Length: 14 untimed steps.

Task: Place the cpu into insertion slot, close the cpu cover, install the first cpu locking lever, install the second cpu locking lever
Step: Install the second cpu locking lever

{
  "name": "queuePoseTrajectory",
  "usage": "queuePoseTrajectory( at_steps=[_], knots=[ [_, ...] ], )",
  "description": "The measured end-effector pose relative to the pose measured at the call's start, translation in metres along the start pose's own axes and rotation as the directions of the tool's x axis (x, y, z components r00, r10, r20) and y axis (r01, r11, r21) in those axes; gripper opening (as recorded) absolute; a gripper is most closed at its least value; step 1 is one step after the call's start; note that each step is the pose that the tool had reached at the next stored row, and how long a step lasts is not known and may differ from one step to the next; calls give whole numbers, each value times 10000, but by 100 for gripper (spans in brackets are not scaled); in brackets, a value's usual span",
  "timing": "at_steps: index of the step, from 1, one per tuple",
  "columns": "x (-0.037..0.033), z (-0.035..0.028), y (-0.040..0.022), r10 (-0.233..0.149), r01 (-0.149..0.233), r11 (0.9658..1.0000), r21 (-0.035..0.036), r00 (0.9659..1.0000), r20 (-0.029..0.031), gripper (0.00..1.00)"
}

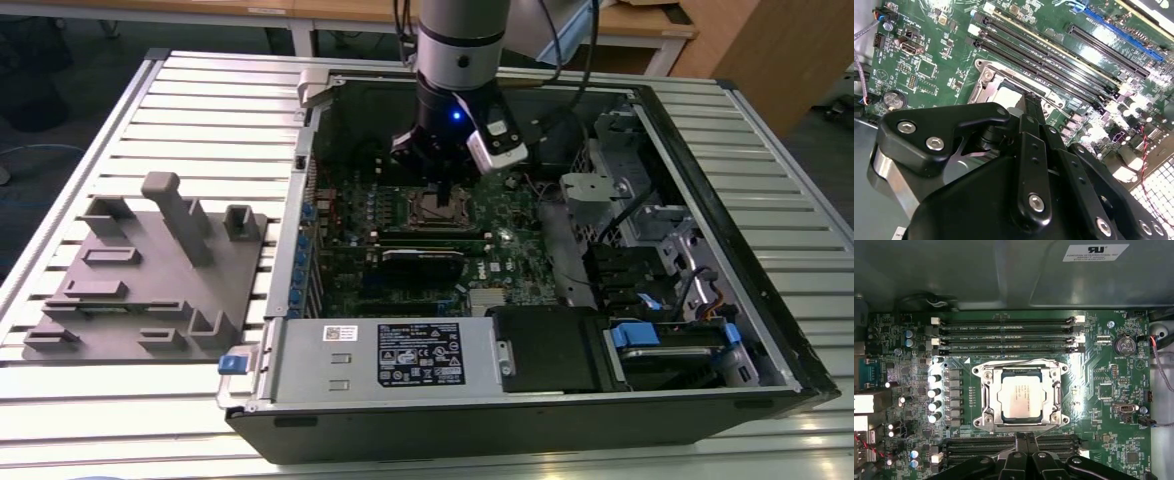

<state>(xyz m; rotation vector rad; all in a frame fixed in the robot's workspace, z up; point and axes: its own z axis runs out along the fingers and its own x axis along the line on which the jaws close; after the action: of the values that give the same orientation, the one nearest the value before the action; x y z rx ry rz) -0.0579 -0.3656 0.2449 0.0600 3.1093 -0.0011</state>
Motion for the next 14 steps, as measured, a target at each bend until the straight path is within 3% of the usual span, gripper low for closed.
queuePoseTrajectory(
  at_steps=[14],
  knots=[
    [90,21,-56,0,0,10000,-1,10000,4,11]
  ],
)
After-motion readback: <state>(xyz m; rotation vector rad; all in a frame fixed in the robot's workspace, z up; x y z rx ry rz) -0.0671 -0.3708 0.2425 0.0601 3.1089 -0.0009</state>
